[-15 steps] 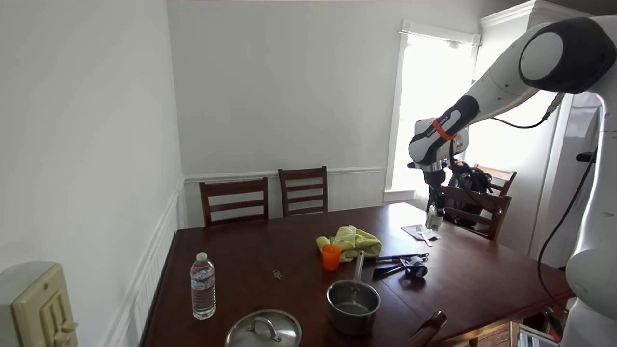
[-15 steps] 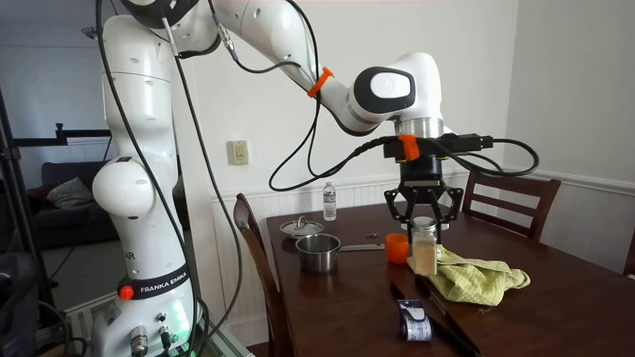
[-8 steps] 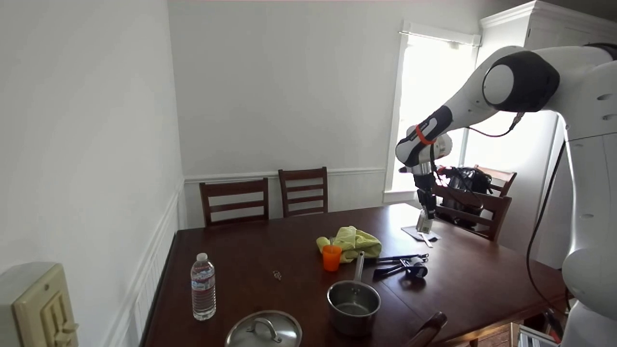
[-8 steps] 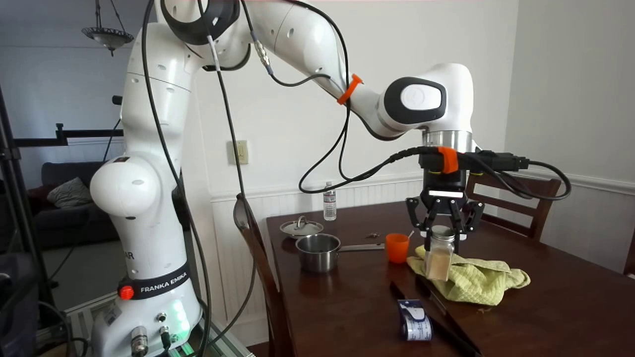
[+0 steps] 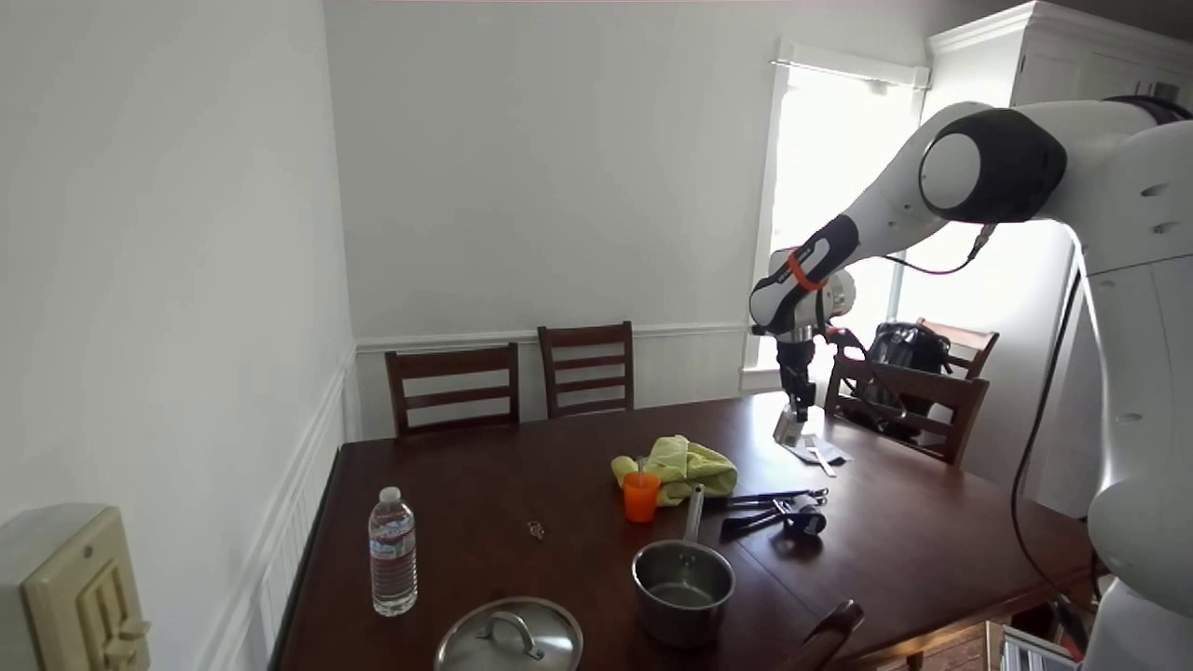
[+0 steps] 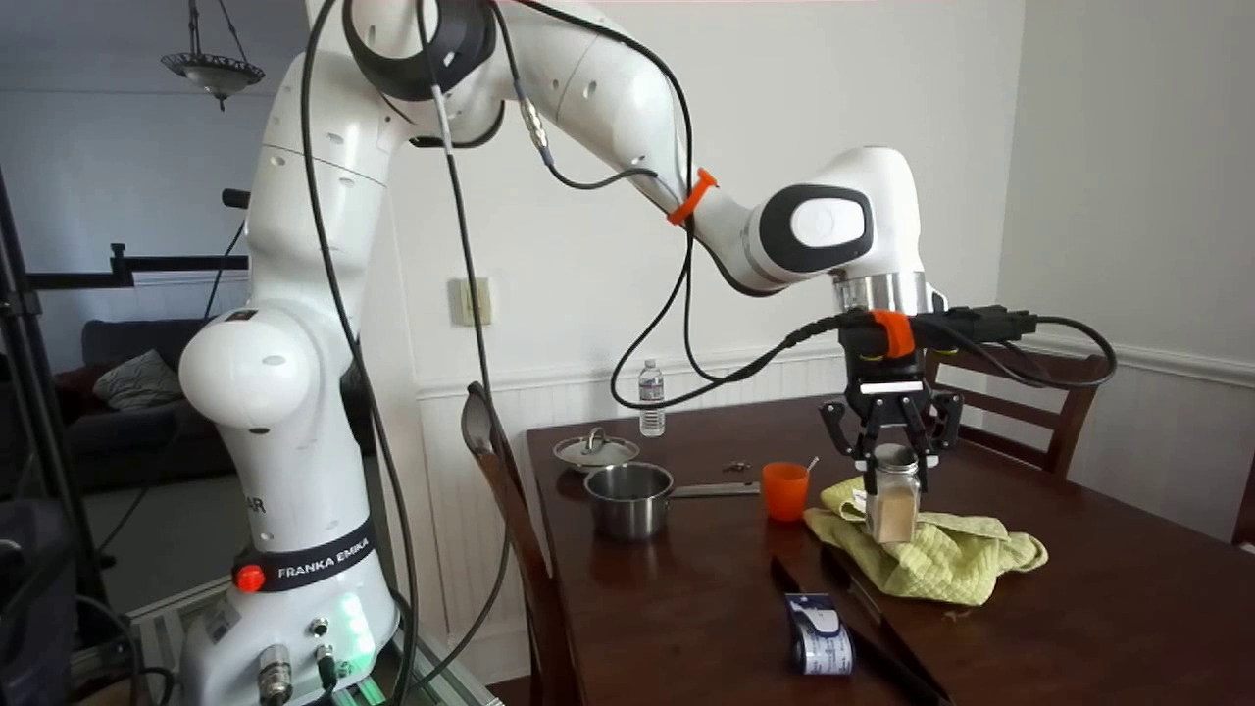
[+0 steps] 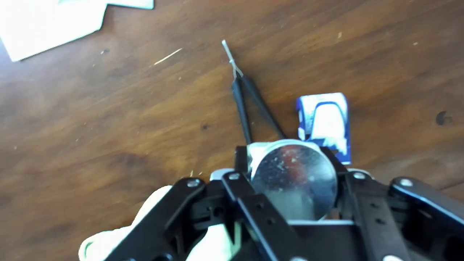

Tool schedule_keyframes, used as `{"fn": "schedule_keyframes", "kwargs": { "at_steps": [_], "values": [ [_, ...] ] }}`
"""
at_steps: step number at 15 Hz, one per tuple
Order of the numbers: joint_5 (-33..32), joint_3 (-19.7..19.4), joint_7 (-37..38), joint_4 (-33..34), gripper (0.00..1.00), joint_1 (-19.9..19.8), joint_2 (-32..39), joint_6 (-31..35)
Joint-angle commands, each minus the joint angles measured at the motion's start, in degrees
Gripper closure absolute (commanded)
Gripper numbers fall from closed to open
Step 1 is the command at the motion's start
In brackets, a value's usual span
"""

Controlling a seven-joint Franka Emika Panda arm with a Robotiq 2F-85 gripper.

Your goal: Remove the spice bottle from the metallic bowl and place it on the table to the right

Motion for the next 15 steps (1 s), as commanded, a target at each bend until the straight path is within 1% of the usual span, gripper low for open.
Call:
{"fn": "schedule_keyframes", "kwargs": {
  "at_steps": [1, 3, 4, 5, 8, 9, 15],
  "values": [
    [2.4, 3.0, -2.2, 7.6, 0.77, -1.0, 9.4, 4.6],
    [3.0, 4.8, -2.3, 12.9, 0.77, -1.8, 13.8, 1.9],
    [4.2, 6.3, -3.4, 14.3, 0.77, -2.6, 15.0, 0.8],
    [1.3, 4.7, -0.3, 8.4, 0.52, -0.8, 11.3, 3.5],
    [2.3, 5.7, -0.8, 12.3, 0.52, -1.4, 14.9, 2.6],
    [2.3, 5.7, -0.9, 12.7, 0.77, -1.4, 15.1, 2.4],
    [2.1, 5.3, 1.4, 16.1, 0.77, -2.0, 21.2, 4.7]
  ]
}}
